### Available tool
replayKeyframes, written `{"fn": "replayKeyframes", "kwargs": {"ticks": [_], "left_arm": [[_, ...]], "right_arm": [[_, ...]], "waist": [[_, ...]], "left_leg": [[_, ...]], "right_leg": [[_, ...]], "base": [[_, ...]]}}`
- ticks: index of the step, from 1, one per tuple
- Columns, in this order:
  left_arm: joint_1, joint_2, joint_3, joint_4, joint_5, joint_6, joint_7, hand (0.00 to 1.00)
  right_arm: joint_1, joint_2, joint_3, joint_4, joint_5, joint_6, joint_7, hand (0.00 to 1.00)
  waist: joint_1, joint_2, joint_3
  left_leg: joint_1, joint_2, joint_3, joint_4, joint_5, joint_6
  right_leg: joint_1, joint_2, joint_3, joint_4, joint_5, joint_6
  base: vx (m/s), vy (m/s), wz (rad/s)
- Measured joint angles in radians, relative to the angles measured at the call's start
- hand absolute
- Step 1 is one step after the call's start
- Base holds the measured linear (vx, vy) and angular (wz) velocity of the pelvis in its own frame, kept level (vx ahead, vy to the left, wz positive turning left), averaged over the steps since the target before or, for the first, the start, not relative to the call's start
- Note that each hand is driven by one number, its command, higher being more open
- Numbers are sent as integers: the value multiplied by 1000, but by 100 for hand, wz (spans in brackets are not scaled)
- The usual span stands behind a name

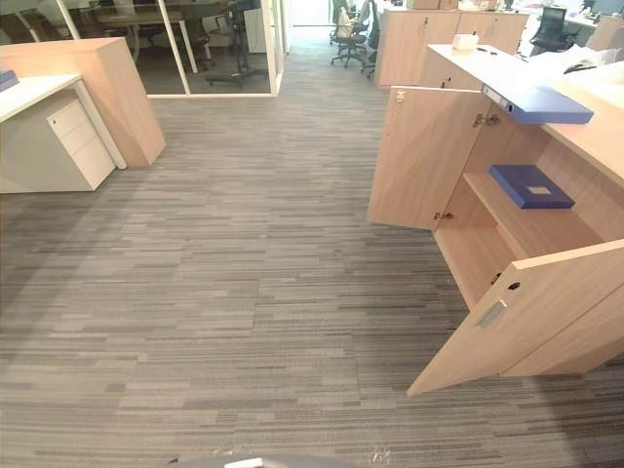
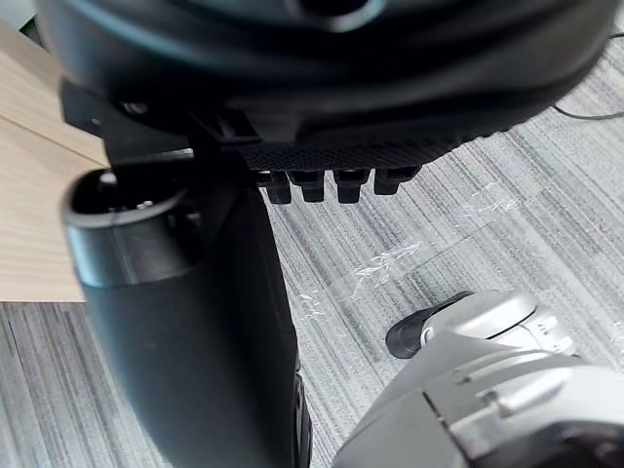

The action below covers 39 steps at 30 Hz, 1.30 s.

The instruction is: Walk over to the cabinet, pick up the folder, carry it to the office cabinet, place the folder inside the office cabinet, then close the office cabinet door

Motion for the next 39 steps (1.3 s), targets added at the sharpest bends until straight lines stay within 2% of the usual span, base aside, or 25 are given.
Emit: {"fn": "replayKeyframes", "kwargs": {"ticks": [5,11,27,28,31,32,33,34,36,38,39], "left_arm": [[-4,6,0,7,-81,0,-52,100],[-9,10,0,7,-91,0,-68,100],[-19,10,-3,7,24,0,-49,100],[-20,10,-1,7,24,-1,-47,100],[-49,14,5,-8,23,-6,-33,100],[-56,9,7,-31,24,-9,-27,100],[-59,1,17,-52,22,-11,-27,100],[-60,-20,64,-95,22,-16,-27,100],[-52,-41,101,-143,22,-26,-24,100],[-51,-42,104,-151,22,-29,-22,100],[-47,-44,99,-163,23,-31,-20,100]], "right_arm": [[-32,6,-14,0,0,-3,11,100],[-62,14,-48,-1,0,-4,23,100],[-63,17,-43,-1,0,-3,23,100],[-64,19,-41,0,1,-3,22,100],[-81,22,-38,0,10,-6,20,100],[-88,20,-39,-1,26,-8,18,100],[-87,19,-40,-8,40,-10,16,100],[-79,7,-12,-23,42,-7,12,100],[-76,-9,37,-31,42,-7,-1,100],[-75,-11,44,-31,42,-7,-3,100],[-75,-12,53,-32,44,-7,-7,100]], "waist": [[-1,-1,8],[-1,-4,26],[-1,-5,26],[0,-10,31],[1,-15,71],[1,-7,86],[-1,-2,100],[2,8,115],[3,20,128],[3,20,129],[3,16,131]], "left_leg": [[7,0,3,-15,1,-4],[27,1,8,-24,-1,-6],[34,9,23,-32,-3,-9],[24,10,25,-6,-13,-24],[-84,19,44,225,-97,-76],[-144,32,63,341,-135,-116],[-194,42,68,448,-150,-139],[-277,79,114,635,-156,-138],[-369,150,171,858,-175,-113],[-385,163,177,893,-180,-109],[-419,197,195,942,-189,-104]], "right_leg": [[7,0,-1,-19,4,11],[23,0,0,-22,3,18],[23,9,3,-26,4,18],[22,8,3,-22,4,17],[14,0,-12,9,-3,9],[0,0,-26,30,-26,-20],[1,-1,-36,42,-38,-31],[1,-3,-49,61,-53,-35],[6,-7,-51,94,-75,-37],[8,-11,-52,100,-80,-35],[15,-32,-56,110,-92,-23]], "base": [[0,0,0],[-16,-10,-2],[-10,-13,-1],[0,0,0],[-83,-22,9],[-125,-7,23],[-120,3,25],[-81,35,17],[-8,42,6],[97,87,5],[142,142,12]]}}
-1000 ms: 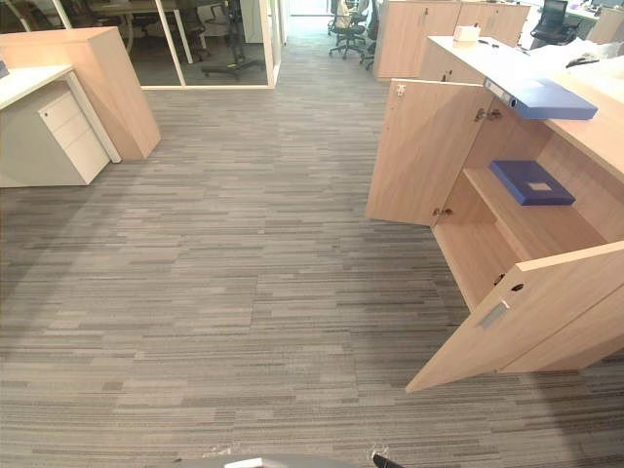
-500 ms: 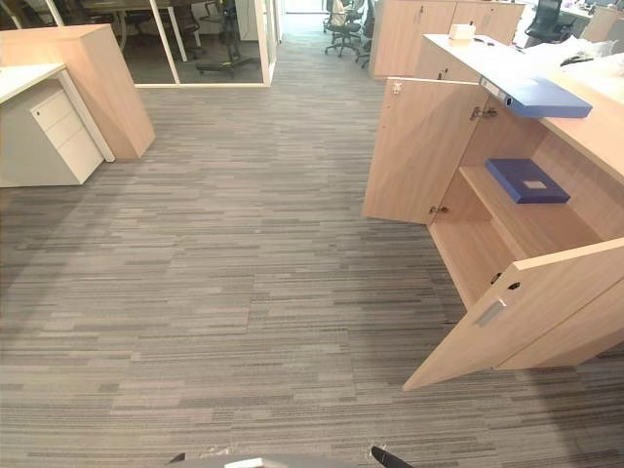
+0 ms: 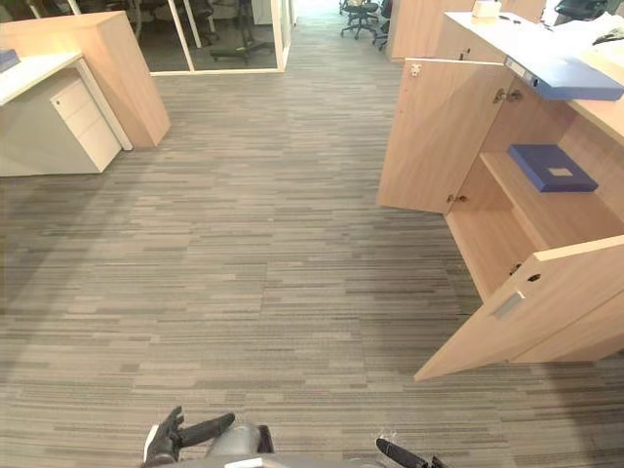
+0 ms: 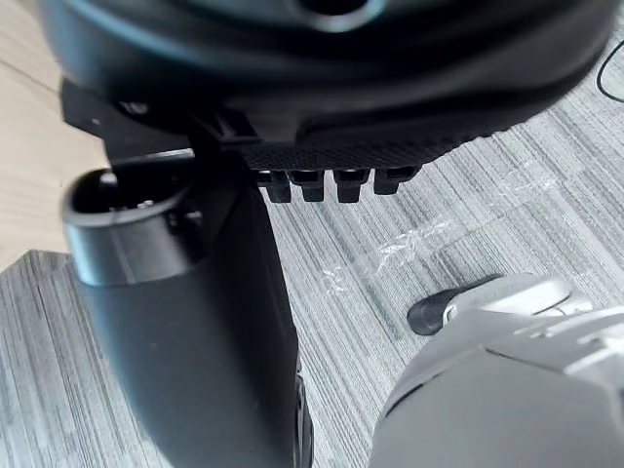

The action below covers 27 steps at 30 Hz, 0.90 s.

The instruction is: Walk over to the cabinet, pick up the folder, carry it to the office cabinet, place the folder inside the office cabinet, then close the office cabinet door

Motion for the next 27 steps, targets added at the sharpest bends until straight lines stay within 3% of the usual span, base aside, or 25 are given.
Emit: {"fn": "replayKeyframes", "kwargs": {"ticks": [1,3,4,5,6,7,8,10,11,12,13,14,15,16,17,19,20,22,23,24,25,27], "left_arm": [[-7,14,-25,1,0,-1,4,100],[-8,19,-37,2,-1,-1,4,100],[-8,24,-41,5,-1,-1,1,100],[-10,26,-47,15,-6,-1,-6,100],[-13,27,-50,21,-11,-1,-12,100],[-15,39,-56,25,-20,-2,-23,100],[-18,43,-64,28,-19,-1,-28,100],[-29,57,-98,55,-16,6,-31,100],[-30,57,-104,68,-17,11,-31,100],[-26,51,-114,94,-17,13,-31,100],[-21,46,-126,110,-18,19,-30,100],[-16,43,-153,118,-19,26,-26,100],[-17,42,-168,124,-19,29,-23,100],[-21,45,-185,127,-18,29,-21,100],[-33,51,-208,141,-17,30,-22,100],[-52,61,-229,144,-15,32,-23,100],[-66,65,-233,144,-15,32,-22,100],[-77,69,-234,142,-15,32,-20,100],[-77,74,-233,129,-11,32,-22,100],[-76,89,-232,118,-3,32,-25,100],[-79,72,-230,120,1,34,-20,100],[-85,61,-224,118,3,35,-31,100]], "right_arm": [[-3,3,-23,0,-6,4,1,100],[-13,3,-40,4,-8,10,2,100],[-22,3,-60,11,-8,11,2,100],[-27,1,-74,17,-10,13,2,100],[-31,-2,-84,27,-10,13,3,100],[-48,2,-112,61,-12,15,8,100],[-58,3,-146,73,-16,21,22,100],[-56,-2,-161,72,-33,24,30,100],[-57,-6,-161,67,-50,18,28,100],[-57,-25,-161,47,-48,9,26,100],[-56,-44,-161,28,-47,9,26,100],[-58,-62,-159,6,-46,5,25,100],[-68,-66,-135,-14,-42,3,24,100],[-75,-65,-114,-17,-40,1,24,100],[-85,-56,-67,-24,-36,-4,25,100],[-98,-33,-37,-60,-6,-10,35,100],[-103,-20,-16,-89,5,-12,39,100],[-101,-8,20,-123,32,-14,40,100],[-92,4,36,-137,34,-14,38,100],[-64,19,51,-142,38,-13,36,100],[-70,5,54,-139,45,-9,41,100],[-75,-11,65,-145,44,-14,39,100]], "waist": [[0,-1,1],[0,-1,1],[0,0,0],[0,3,-1],[1,1,-1],[-1,-17,-5],[-3,-17,-20],[-9,-21,-47],[-7,-22,-48],[-8,-12,-54],[-11,3,-63],[-24,25,-70],[-44,33,-66],[-51,37,-62],[-53,38,-52],[-55,34,-15],[-58,27,7],[-66,17,28],[-67,3,32],[-68,-34,32],[-58,-9,36],[-59,7,30]], "left_leg": [[-11,38,12,-181,4,6],[-11,30,-9,-413,34,24],[-7,24,-26,-580,85,21],[8,17,-33,-680,176,-17],[18,-10,-21,-676,227,-18],[11,-49,0,-618,222,5],[-4,-72,6,-568,167,28],[29,-138,46,-533,96,80],[74,-173,70,-556,86,103],[148,-219,87,-608,76,129],[204,-248,86,-651,73,146],[271,-269,85,-698,64,166],[338,-278,75,-737,63,166],[367,-278,72,-750,63,166],[414,-274,71,-766,63,164],[469,-267,81,-768,51,142],[506,-262,86,-773,38,120],[549,-252,111,-802,19,89],[583,-257,123,-847,6,69],[630,-284,134,-893,-2,58],[641,-267,144,-909,-4,57],[630,-241,174,-886,-2,53]], "right_leg": [[22,-66,1,-1,-21,40],[25,-118,5,-8,-38,82],[28,-154,7,-19,-48,117],[40,-194,8,-29,-67,159],[59,-226,4,-38,-76,166],[81,-275,3,-50,-66,162],[77,-301,0,-38,-41,155],[40,-384,19,75,13,188],[11,-423,29,167,29,165],[-55,-471,34,321,91,111],[-111,-508,18,436,170,45],[-184,-541,-27,625,204,-30],[-251,-558,-96,809,166,-60],[-277,-553,-132,867,128,-41],[-334,-515,-169,915,32,9],[-396,-450,-210,897,-55,18],[-441,-385,-240,836,-93,15],[-499,-303,-327,677,-96,7],[-507,-257,-402,529,-29,-17],[-505,-240,-466,439,49,-179],[-509,-219,-473,457,37,-159],[-516,-187,-492,442,-2,-156]], "base": [[253,261,13],[302,324,3],[329,410,-9],[346,441,-8],[370,483,-19],[406,471,-20],[425,467,-22],[478,469,-22],[606,537,-45],[616,502,-45],[519,410,-36],[498,379,-8],[463,295,3],[503,268,-9],[382,146,-24],[305,29,-35],[387,-59,-27],[346,-81,-2],[337,-125,18],[364,-128,-1],[414,-155,-38],[355,-159,-48]]}}
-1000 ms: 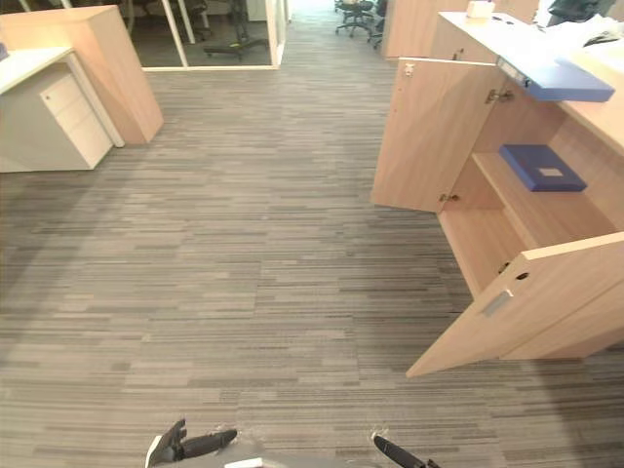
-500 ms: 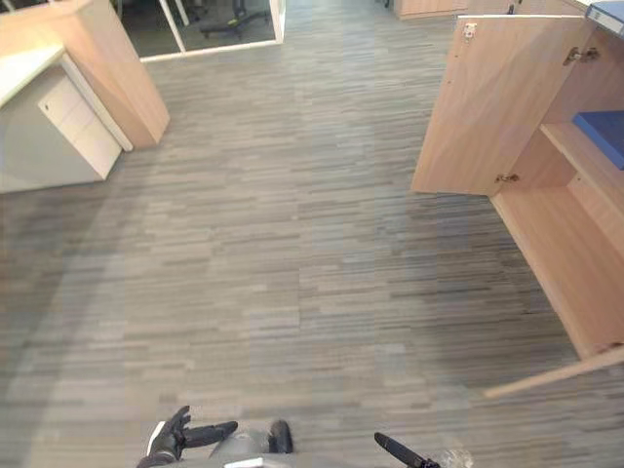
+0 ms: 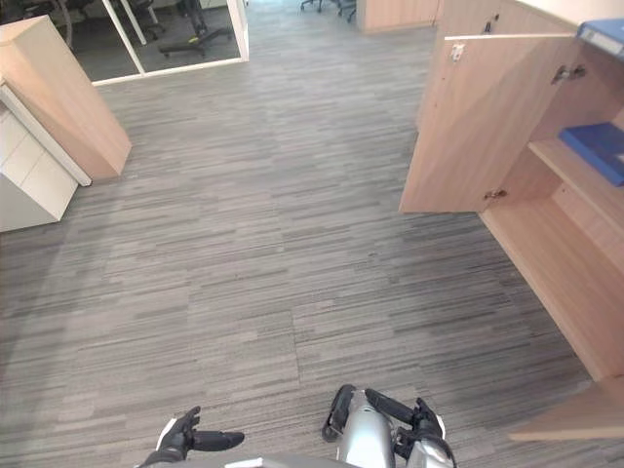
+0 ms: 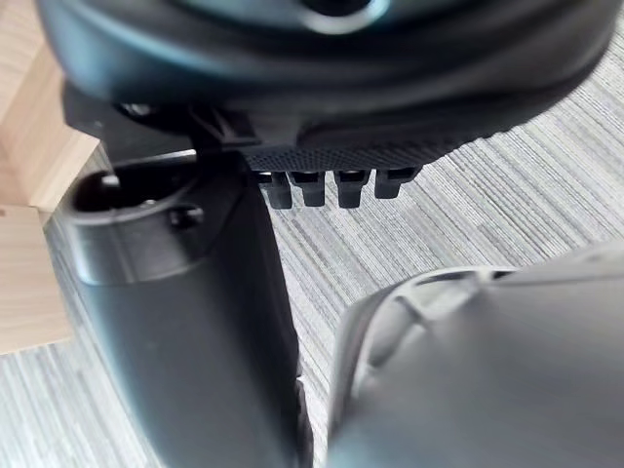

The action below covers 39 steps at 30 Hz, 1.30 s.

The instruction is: Walk over to the cabinet, pick up the folder, carry it to the office cabinet, place the folder inside the office cabinet, then close the office cabinet door

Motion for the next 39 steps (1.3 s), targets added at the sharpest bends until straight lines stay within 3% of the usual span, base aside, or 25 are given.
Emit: {"fn": "replayKeyframes", "kwargs": {"ticks": [3,4,5,6,7,8,10,13,16,18,19,22,23,24,25,26,27,28,29,30,32,34,37,38,39], "left_arm": [[-24,-35,8,0,0,7,-4,100],[-25,-58,11,-4,0,10,-5,100],[-17,-69,13,-22,9,9,-22,100],[-6,-70,21,-46,10,8,-26,100],[-2,-93,61,-60,6,2,-20,100],[-2,-102,95,-63,5,5,-18,100],[-1,-102,127,-90,-3,7,-13,100],[4,-102,151,-140,-4,-6,1,100],[7,-105,180,-155,-36,-9,2,100],[6,-119,207,-154,-53,-8,8,100],[7,-119,207,-152,-58,-8,9,100],[8,-119,207,-127,-63,-8,9,100],[7,-113,212,-108,-70,-10,11,100],[2,-107,228,-101,-71,-10,12,100],[-3,-100,240,-94,-71,-12,25,100],[-3,-95,239,-82,-71,-11,32,100],[-3,-95,235,-75,-70,-7,33,100],[-4,-91,223,-65,-71,-5,35,100],[-10,-91,217,-64,-70,-4,39,100],[-17,-91,213,-64,-70,-4,41,100],[-56,-83,183,-61,-70,-4,43,100],[-80,-85,152,-46,-70,-4,44,100],[-115,-89,148,-11,-70,-3,45,100],[-136,-99,149,4,-72,-2,45,100],[-148,-128,142,11,-71,-2,39,100]], "right_arm": [[41,8,-9,3,5,5,0,100],[69,16,-13,-2,29,8,2,100],[97,10,-14,-14,29,11,-3,100],[112,14,-13,-21,29,13,-6,100],[114,2,-13,-19,29,14,-12,100],[104,2,-7,-21,29,14,-14,100],[99,5,8,-23,29,14,-14,100],[98,-2,72,-25,28,18,-15,100],[76,0,121,-38,28,19,-13,100],[58,14,125,-38,29,13,-12,100],[56,16,129,-39,29,10,-12,100],[64,20,131,-40,28,8,-10,100],[67,32,100,-40,27,9,-7,100],[67,47,85,-40,27,10,-6,100],[64,67,57,-51,27,12,2,100],[67,83,44,-51,27,17,9,100],[70,89,37,-58,23,21,15,100],[79,78,28,-68,26,16,23,100],[78,77,28,-69,24,7,17,100],[79,77,28,-69,24,1,16,100],[77,79,29,-66,25,-12,15,100],[75,83,29,-60,28,-24,14,100],[59,93,28,-56,28,-29,14,100],[50,101,-2,-55,46,-27,18,100],[39,97,-40,-43,47,-33,13,100]], "waist": [[-29,1,1],[-27,7,1],[-29,22,-12],[-25,10,-15],[-11,48,-10],[-11,49,-8],[-3,35,0],[28,10,6],[55,-7,3],[65,-9,-2],[65,-8,-5],[64,-6,-33],[79,-15,-49],[89,-37,-54],[88,-65,-60],[88,-71,-58],[85,-70,-59],[70,-72,-60],[53,-73,-69],[50,-68,-71],[39,-72,-72],[33,-63,-64],[11,-83,-39],[6,-76,-21],[5,-58,-8]], "left_leg": [[-43,75,41,223,-2,-14],[-104,154,72,445,32,-31],[-186,255,74,678,93,-53],[-216,285,86,792,112,-68],[-270,363,66,962,115,-74],[-329,393,57,1055,110,-66],[-405,393,44,1097,90,-65],[-522,367,-5,1020,51,-41],[-594,296,-206,614,37,-37],[-604,266,-369,397,49,-56],[-608,259,-400,361,56,-67],[-612,196,-417,251,132,-61],[-572,161,-388,208,235,-56],[-543,136,-340,192,232,-57],[-495,99,-273,153,233,-30],[-425,74,-227,108,220,-5],[-385,63,-215,84,213,8],[-319,40,-197,55,200,29],[-280,30,-192,34,192,42],[-266,31,-186,21,189,45],[-220,52,-168,-32,181,43],[-181,81,-142,-49,149,30],[-126,94,-110,-49,102,-18],[-107,103,-104,-48,86,-35],[-104,104,-96,-42,90,-31]], "right_leg": [[70,49,-10,-25,-82,44],[143,39,-82,-50,-154,113],[197,22,-109,-26,-181,87],[202,18,-109,-15,-168,76],[226,81,-70,-17,-186,58],[242,114,-19,-25,-200,55],[288,148,56,-74,-197,61],[358,183,170,-149,-184,71],[424,214,314,-212,-173,76],[459,226,400,-241,-186,98],[470,227,419,-251,-190,106],[508,190,514,-264,-219,164],[480,140,542,-200,-245,210],[454,100,553,-143,-254,226],[375,32,553,17,-234,247],[298,-22,531,207,-153,210],[261,-56,506,297,-115,171],[219,-137,427,404,-103,129],[184,-192,358,444,-109,134],[162,-200,336,448,-110,141],[71,-193,281,422,-145,218],[20,-155,245,352,-152,229],[4,-86,190,94,-117,227],[22,-66,186,91,-101,147],[31,-58,183,98,-121,160]], "base": [[344,-242,-17],[401,-212,-33],[440,-130,-51],[466,-25,-101],[405,17,-135],[367,-12,-137],[355,-30,-128],[281,-9,-123],[330,69,-142],[381,176,-129],[472,242,-109],[496,315,-103],[404,322,-107],[478,377,-134],[464,356,-117],[456,353,-102],[433,361,-76],[433,367,-34],[401,330,-19],[347,240,-5],[261,94,-10],[261,-11,-35],[240,-130,-43],[189,-160,-15],[268,-231,-7]]}}
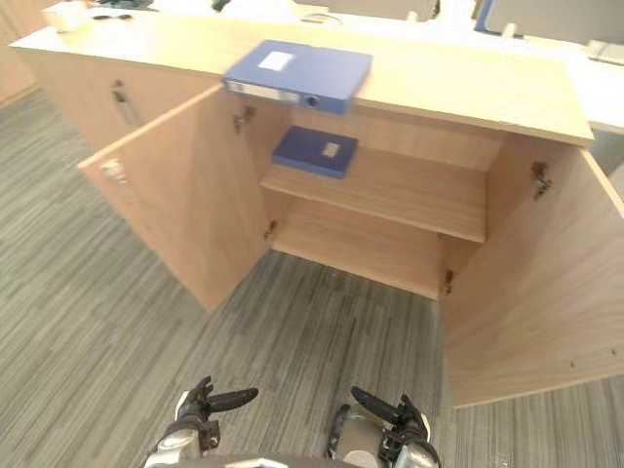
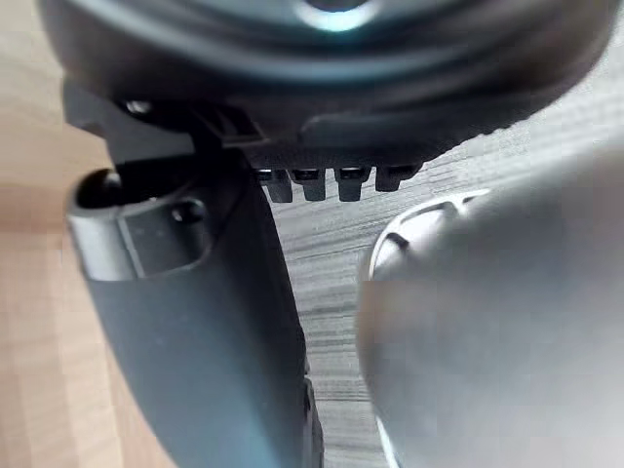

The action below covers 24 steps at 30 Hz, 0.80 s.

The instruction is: Walk over to the cabinet, pick up the folder, carry it to the office cabinet, place the folder inside the office cabinet, then close the office cabinet door

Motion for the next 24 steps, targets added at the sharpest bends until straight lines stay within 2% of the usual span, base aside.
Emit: {"fn": "replayKeyframes", "kwargs": {"ticks": [1,4,6,7,8,9,10,11,12,14,15,16,17,18,19,20,21,22,24], "left_arm": [[-7,-20,-20,0,0,-1,-2,100],[-1,-43,-32,3,4,-1,-23,100],[17,-44,-27,2,12,0,-23,100],[31,-46,-27,-8,13,0,-24,100],[58,-47,-22,-21,13,1,-27,100],[70,-48,-15,-33,11,8,-31,100],[75,-47,-8,-49,12,13,-34,100],[80,-49,9,-72,12,13,-35,100],[84,-49,18,-82,12,13,-34,100],[102,-48,30,-121,11,11,-30,100],[105,-49,38,-141,10,7,-30,100],[107,-51,39,-146,9,-1,-29,100],[102,-51,44,-145,-3,-9,-28,100],[101,-51,43,-145,-11,-10,-29,100],[99,-51,43,-143,-14,-10,-29,100],[99,-53,41,-132,-20,-10,-30,100],[94,-51,36,-111,-30,-13,-31,100],[83,-44,37,-100,-31,-13,-27,100],[82,-28,34,-93,-32,-8,-20,100]], "right_arm": [[0,-3,-34,7,3,1,-1,100],[14,-21,-61,51,2,13,-4,100],[52,-20,-70,55,8,15,-4,100],[73,-19,-69,54,20,17,-4,100],[82,-21,-65,54,19,20,-4,100],[86,-23,-63,53,21,24,-4,100],[88,-37,-55,51,21,29,-3,100],[88,-50,-34,51,20,34,-4,100],[89,-56,-23,53,20,36,-4,100],[89,-74,27,56,19,40,-8,100],[83,-77,41,54,20,40,-13,100],[76,-77,48,54,20,40,-14,100],[55,-71,51,53,20,40,-15,100],[48,-68,51,52,20,40,-15,100],[40,-65,53,50,20,39,-15,100],[38,-62,55,42,19,39,-14,100],[38,-59,53,43,19,40,-16,100],[38,-41,53,44,19,40,-14,100],[32,-2,51,44,17,41,-10,100]], "waist": [[-3,0,5],[-17,11,3],[-35,21,2],[-40,29,-4],[-40,34,-6],[-40,42,-9],[-37,58,-10],[-27,68,-2],[-25,70,-1],[-5,68,0],[9,62,-1],[13,57,-1],[21,47,-1],[25,45,-2],[29,45,-4],[33,59,-14],[30,54,-34],[27,19,-44],[35,-18,-69]], "left_leg": [[3,-1,6,4,9,11],[48,27,4,12,19,9],[32,79,0,127,-16,-47],[-42,122,-16,341,-63,-127],[-128,158,-43,566,-70,-191],[-175,176,-62,689,-55,-192],[-256,211,-63,904,-41,-191],[-302,226,-42,1055,-42,-187],[-320,230,-29,1101,-45,-179],[-375,245,20,1118,-65,-104],[-404,251,33,1060,-83,-61],[-418,249,33,1005,-89,-41],[-430,235,23,837,-89,-16],[-433,227,15,758,-86,-11],[-432,207,-15,614,-59,17],[-427,181,-68,432,70,61],[-424,151,-105,389,99,-4],[-420,110,-102,372,94,-3],[-400,53,-77,320,89,8]], "right_leg": [[3,-3,-2,13,-22,-9],[64,3,-42,39,-96,-17],[144,25,-92,-1,-119,-8],[194,45,-119,-42,-122,-5],[238,66,-127,-77,-119,-8],[258,77,-128,-90,-119,-9],[293,101,-123,-113,-121,-15],[334,114,-104,-125,-128,-27],[356,118,-92,-138,-129,-26],[414,121,-37,-191,-116,-4],[427,111,0,-216,-99,19],[434,100,21,-224,-93,28],[445,69,62,-236,-83,47],[446,61,76,-238,-79,54],[447,49,98,-242,-71,71],[454,47,106,-252,-65,107],[462,26,117,-262,-73,149],[469,-12,119,-276,-63,173],[473,-63,127,-316,-14,185]], "base": [[252,-198,3],[253,-191,29],[245,-159,54],[273,-164,35],[318,-146,19],[331,-41,-12],[276,41,-36],[286,119,-45],[273,147,-63],[280,176,-83],[238,195,-92],[302,268,-111],[219,211,-83],[225,230,-84],[299,371,-58],[374,484,-44],[388,489,-7],[323,362,20],[288,290,10]]}}
